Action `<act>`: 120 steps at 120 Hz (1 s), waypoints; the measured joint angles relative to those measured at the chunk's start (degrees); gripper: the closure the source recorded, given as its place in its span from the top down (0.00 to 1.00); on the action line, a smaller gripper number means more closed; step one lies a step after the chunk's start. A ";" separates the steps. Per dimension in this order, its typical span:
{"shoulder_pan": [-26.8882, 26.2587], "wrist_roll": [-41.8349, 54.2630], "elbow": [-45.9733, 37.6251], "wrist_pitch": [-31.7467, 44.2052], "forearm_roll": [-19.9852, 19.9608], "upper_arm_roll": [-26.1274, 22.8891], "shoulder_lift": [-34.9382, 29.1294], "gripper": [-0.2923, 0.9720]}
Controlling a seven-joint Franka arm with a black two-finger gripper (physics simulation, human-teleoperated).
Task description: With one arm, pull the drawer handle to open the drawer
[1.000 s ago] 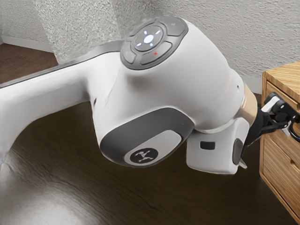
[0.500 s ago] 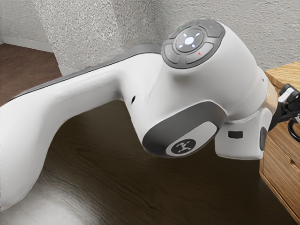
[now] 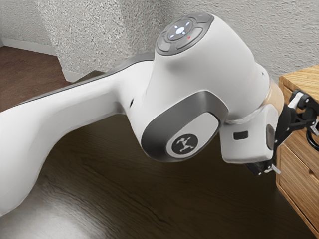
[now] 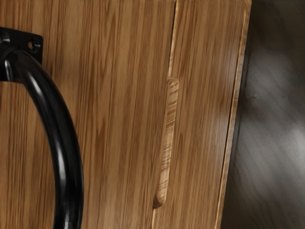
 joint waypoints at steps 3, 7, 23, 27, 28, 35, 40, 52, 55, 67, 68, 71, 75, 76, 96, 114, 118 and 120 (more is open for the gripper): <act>-0.03 0.15 -0.12 0.02 -0.21 -0.02 0.01 0.77; -0.16 0.34 -0.47 0.06 -0.46 0.01 -0.03 0.78; -0.25 1.01 -1.37 0.19 -1.03 -0.83 -0.37 0.76; -0.37 1.15 -1.46 0.20 -1.09 -0.91 -0.43 0.76; -0.39 1.19 -1.48 0.20 -1.10 -0.93 -0.44 0.77; -0.47 1.42 -1.60 0.22 -1.18 -0.98 -0.48 0.77; -0.54 1.57 -2.04 0.22 -1.21 -0.96 -0.92 0.77; -0.54 1.89 -4.17 0.27 -1.17 -1.05 -3.42 0.73; -0.51 1.96 -4.57 0.28 -1.16 -1.07 -3.94 0.72; -0.54 2.22 -6.89 0.32 -1.20 -1.07 -5.77 0.76; -0.46 2.24 -7.12 0.32 -1.20 -1.16 -5.94 0.76; -0.50 2.30 -7.70 0.33 -1.21 -1.17 -6.46 0.76; -0.58 2.37 -8.63 0.34 -1.22 -1.13 -7.26 0.77; -0.61 2.38 -8.83 0.34 -1.22 -1.11 -7.45 0.77; -0.77 2.68 -12.51 0.40 -1.21 -1.04 -11.06 0.76; -0.72 2.88 -17.04 0.60 -1.20 -1.30 -15.09 0.77; -0.78 2.92 -17.95 0.66 -1.20 -1.38 -15.99 0.77; -0.80 2.94 -18.35 0.68 -1.20 -1.41 -16.42 0.77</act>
